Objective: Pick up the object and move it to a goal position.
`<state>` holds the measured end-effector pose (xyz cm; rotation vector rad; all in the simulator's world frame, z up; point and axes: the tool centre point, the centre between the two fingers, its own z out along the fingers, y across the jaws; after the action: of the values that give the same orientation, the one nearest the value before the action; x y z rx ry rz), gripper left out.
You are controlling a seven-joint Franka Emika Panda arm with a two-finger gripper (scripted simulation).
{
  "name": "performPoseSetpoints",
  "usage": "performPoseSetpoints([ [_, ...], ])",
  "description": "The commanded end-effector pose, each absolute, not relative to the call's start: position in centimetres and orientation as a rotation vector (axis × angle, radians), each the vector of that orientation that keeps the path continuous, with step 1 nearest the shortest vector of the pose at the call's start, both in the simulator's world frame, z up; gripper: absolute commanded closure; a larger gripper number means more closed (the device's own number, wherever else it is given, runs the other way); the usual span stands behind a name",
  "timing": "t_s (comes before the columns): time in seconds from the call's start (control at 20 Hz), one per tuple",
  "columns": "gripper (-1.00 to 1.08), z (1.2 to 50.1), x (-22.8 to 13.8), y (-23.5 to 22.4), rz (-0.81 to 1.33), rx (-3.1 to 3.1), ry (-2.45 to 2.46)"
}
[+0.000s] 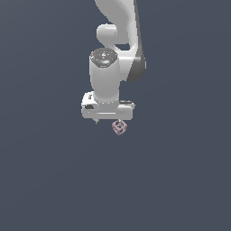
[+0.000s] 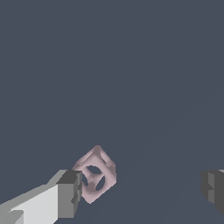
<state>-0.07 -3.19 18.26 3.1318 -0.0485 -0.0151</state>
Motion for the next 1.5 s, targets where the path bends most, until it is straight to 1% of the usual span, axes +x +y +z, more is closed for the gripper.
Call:
performPoseSetpoints([
  [0.0, -0.92, 18.0, -0.2, -3.0, -0.016, 3.132, -0.019],
  [0.45, -0.92, 15.6, -1.5, -1.8, -0.014, 3.123, 0.228],
  [1.05, -0.92, 10.9, -4.9, 1.0, -0.007, 3.041, 0.766],
  [1.45, -0.92, 9.3, -6.4, 2.1, -0.001, 2.987, 0.97],
])
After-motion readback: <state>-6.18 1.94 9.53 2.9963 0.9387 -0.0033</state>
